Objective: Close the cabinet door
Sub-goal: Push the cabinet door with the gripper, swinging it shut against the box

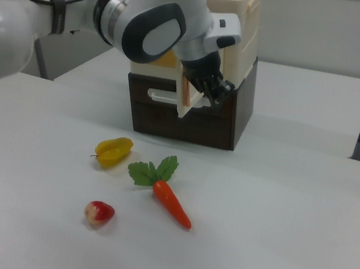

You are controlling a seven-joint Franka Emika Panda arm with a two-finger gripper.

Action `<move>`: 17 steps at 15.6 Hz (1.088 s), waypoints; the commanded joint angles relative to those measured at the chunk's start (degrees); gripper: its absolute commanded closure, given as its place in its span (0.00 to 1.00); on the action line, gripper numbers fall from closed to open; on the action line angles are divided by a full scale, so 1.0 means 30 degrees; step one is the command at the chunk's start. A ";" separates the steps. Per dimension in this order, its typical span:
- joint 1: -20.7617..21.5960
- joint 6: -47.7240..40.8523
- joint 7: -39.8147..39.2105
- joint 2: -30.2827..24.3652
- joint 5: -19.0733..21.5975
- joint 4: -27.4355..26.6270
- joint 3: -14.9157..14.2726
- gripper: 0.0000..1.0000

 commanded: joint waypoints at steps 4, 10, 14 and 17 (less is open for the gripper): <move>0.0291 0.1564 -0.0022 0.0380 0.0512 0.0097 0.0289 0.98; 0.2105 0.1566 -0.0022 0.0321 0.0307 0.0126 0.0260 0.95; 0.3540 0.2586 -0.0227 0.0409 0.0132 0.0068 0.0260 0.93; 0.4772 0.3612 -0.0140 0.0934 -0.0308 0.0096 0.0260 0.93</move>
